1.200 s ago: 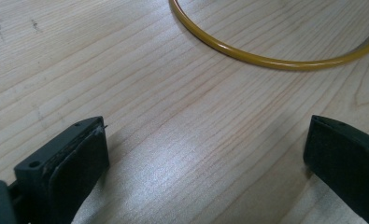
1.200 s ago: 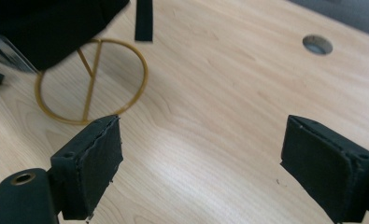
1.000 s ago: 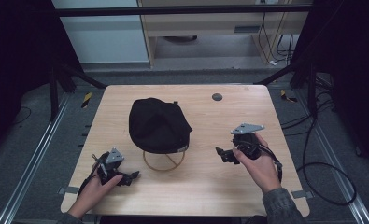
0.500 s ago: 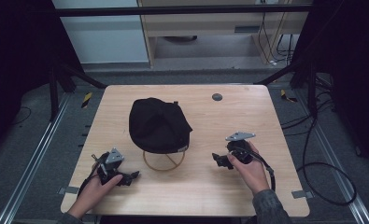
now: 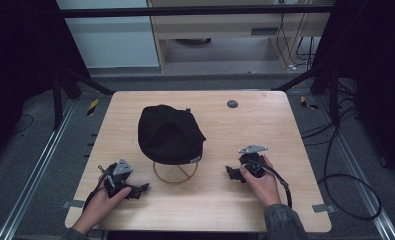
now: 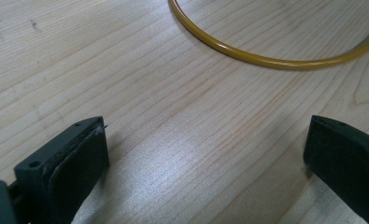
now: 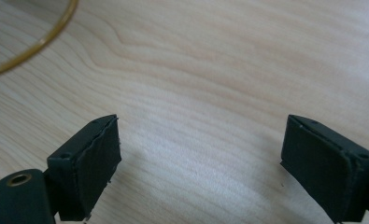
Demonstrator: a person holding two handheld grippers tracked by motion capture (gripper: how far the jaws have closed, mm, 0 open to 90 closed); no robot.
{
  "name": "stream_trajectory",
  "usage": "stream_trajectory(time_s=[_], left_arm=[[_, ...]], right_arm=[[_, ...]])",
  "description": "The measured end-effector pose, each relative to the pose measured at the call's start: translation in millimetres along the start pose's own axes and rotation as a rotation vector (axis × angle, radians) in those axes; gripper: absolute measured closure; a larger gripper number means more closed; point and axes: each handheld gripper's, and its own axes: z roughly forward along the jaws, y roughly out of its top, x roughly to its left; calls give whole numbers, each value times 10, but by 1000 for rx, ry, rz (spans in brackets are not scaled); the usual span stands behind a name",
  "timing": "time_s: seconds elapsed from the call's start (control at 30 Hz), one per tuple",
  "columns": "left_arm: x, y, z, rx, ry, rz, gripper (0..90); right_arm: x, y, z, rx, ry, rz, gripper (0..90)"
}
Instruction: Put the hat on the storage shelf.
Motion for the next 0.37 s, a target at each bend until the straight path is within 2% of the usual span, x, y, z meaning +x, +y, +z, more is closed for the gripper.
stream_trajectory(time_s=[0.07, 0.1, 0.23, 0.37], left_arm=[[0, 0, 0, 0, 0, 0, 0], [0, 0, 0, 0, 0, 0, 0], [-1, 0, 0, 0, 0, 0, 0], [-1, 0, 0, 0, 0, 0, 0]], right_arm=[[2, -60, 44, -2, -12, -2, 111], [7, -88, 49, -18, -38, -15, 110], [23, -123, 54, -43, -49, -9, 93], [13, -140, 39, -40, -62, 4, 80]])
